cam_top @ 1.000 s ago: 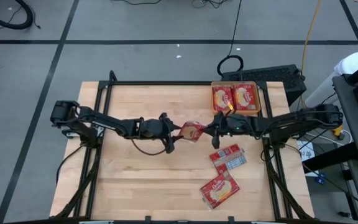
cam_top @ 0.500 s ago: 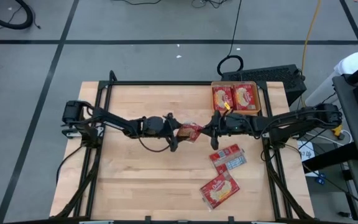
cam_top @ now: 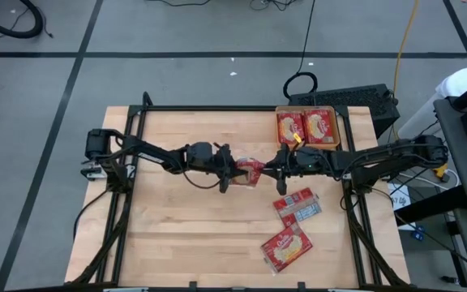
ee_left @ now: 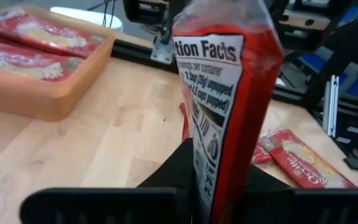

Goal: Sort popcorn bags into baskets
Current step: Put the red popcorn bag into the orange bin

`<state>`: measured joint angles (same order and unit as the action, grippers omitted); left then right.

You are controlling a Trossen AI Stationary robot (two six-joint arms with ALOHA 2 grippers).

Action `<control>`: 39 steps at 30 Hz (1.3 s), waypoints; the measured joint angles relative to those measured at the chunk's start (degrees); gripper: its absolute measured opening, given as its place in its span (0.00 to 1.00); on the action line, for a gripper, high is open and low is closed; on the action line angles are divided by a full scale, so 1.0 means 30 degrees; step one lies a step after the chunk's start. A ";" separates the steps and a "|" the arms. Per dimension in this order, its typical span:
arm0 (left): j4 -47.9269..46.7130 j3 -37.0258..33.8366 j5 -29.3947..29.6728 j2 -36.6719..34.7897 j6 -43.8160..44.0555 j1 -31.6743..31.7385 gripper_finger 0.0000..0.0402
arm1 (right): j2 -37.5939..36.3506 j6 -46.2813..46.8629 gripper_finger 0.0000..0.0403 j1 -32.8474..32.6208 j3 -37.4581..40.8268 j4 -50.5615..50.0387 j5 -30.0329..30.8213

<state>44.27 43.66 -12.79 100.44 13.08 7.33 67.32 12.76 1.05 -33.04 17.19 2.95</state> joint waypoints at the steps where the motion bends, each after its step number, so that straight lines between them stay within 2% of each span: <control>1: 0.0162 0.0000 -0.0305 0.0000 -0.0004 0.0173 0.09 | -0.0223 0.0005 0.22 0.0005 0.0000 -0.0196 0.0025; 5: 0.1355 0.0000 -0.1704 0.0000 -0.0021 0.0805 0.05 | -0.0798 -0.0061 0.30 -0.0003 0.0000 -0.1327 -0.0083; 8: 0.3058 0.0000 -0.1738 0.0000 0.0330 0.1101 0.05 | -0.0919 -0.0387 0.35 -0.0004 0.0181 -0.1194 -0.0074; 14: 0.5166 -0.0007 -0.1517 -0.0015 0.0851 0.1164 0.08 | -0.0914 -0.0677 0.38 -0.0010 0.1880 0.3164 0.0661; 21: 0.6790 -0.0007 -0.0648 -0.0015 0.0702 0.0610 0.05 | -0.0134 0.0362 0.29 -0.0017 0.4518 1.1100 0.1238; 23: 0.6912 0.0111 -0.0702 -0.0036 0.0878 0.0496 0.05 | 0.0223 0.0371 0.24 -0.0012 0.4683 1.2258 0.1580; 27: 0.6843 0.0315 -0.0507 -0.0029 0.1139 0.0265 0.08 | 0.0893 -0.0068 0.18 -0.0017 0.4292 1.2925 0.1527; 32: 0.6864 0.0328 -0.0202 -0.0029 0.0849 0.0226 0.05 | 0.1673 -0.0513 0.12 -0.0017 0.3600 1.2940 0.1505; 35: 0.6806 0.0328 -0.0215 -0.0029 0.0515 0.0356 0.05 | 0.1865 -0.0509 0.05 -0.0017 0.3417 1.2910 0.1617; 39: 0.6535 0.0328 -0.0092 -0.0029 0.0760 0.0372 0.16 | 0.1740 -0.0053 0.03 -0.0017 0.3369 1.2221 0.2375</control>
<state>63.87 44.64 -13.06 100.36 15.36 8.45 72.54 12.60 1.00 -22.93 53.85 10.07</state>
